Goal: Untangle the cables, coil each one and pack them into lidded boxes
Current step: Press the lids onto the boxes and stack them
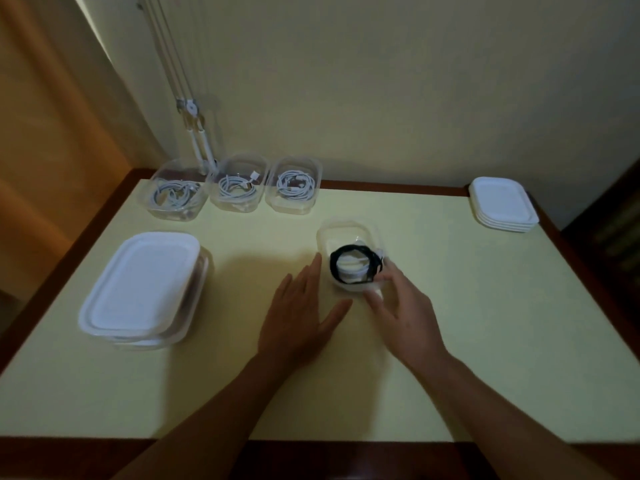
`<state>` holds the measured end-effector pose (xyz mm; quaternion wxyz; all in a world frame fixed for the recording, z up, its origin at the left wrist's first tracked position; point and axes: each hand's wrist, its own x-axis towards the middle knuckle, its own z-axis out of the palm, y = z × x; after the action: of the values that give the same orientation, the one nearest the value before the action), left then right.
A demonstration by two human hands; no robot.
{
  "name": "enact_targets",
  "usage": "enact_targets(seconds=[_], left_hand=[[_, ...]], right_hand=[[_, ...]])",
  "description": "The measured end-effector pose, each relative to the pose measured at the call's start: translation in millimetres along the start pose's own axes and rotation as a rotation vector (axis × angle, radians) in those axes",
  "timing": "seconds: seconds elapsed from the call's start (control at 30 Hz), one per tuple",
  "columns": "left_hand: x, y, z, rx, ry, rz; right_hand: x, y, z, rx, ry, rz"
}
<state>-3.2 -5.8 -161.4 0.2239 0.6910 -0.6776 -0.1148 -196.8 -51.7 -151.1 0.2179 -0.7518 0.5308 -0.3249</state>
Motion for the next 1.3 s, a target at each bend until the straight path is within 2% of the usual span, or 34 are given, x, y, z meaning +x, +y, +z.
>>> enact_targets(seconds=[0.13, 0.33, 0.43, 0.53, 0.93, 1.23, 1.3], left_hand=[[-5.2, 15.7, -2.0, -0.197, 0.045, -0.01], [-2.6, 16.1, -1.4, -0.148, 0.057, -0.025], [-0.5, 17.0, -1.6, -0.136, 0.067, -0.039], [2.1, 18.7, -2.4, -0.128, 0.067, -0.058], [24.8, 25.5, 5.3, -0.103, 0.064, -0.046], [36.8, 24.9, 10.7, -0.092, 0.079, -0.004], [36.6, 25.3, 10.6, -0.09, 0.078, -0.004]], right_hand=[[-25.2, -1.7, 0.8, 0.008, -0.033, 0.014], [-38.4, 0.0, -12.5, 0.08, -0.079, -0.05], [-34.2, 7.6, -25.5, 0.067, -0.14, 0.03], [-17.5, 20.3, -40.0, 0.028, -0.119, 0.086], [105.9, 107.3, -114.6, -0.368, 0.12, 0.279], [163.4, 138.1, -132.6, -0.697, -0.019, 0.271], [166.9, 142.2, -131.9, -0.728, -0.006, 0.281]])
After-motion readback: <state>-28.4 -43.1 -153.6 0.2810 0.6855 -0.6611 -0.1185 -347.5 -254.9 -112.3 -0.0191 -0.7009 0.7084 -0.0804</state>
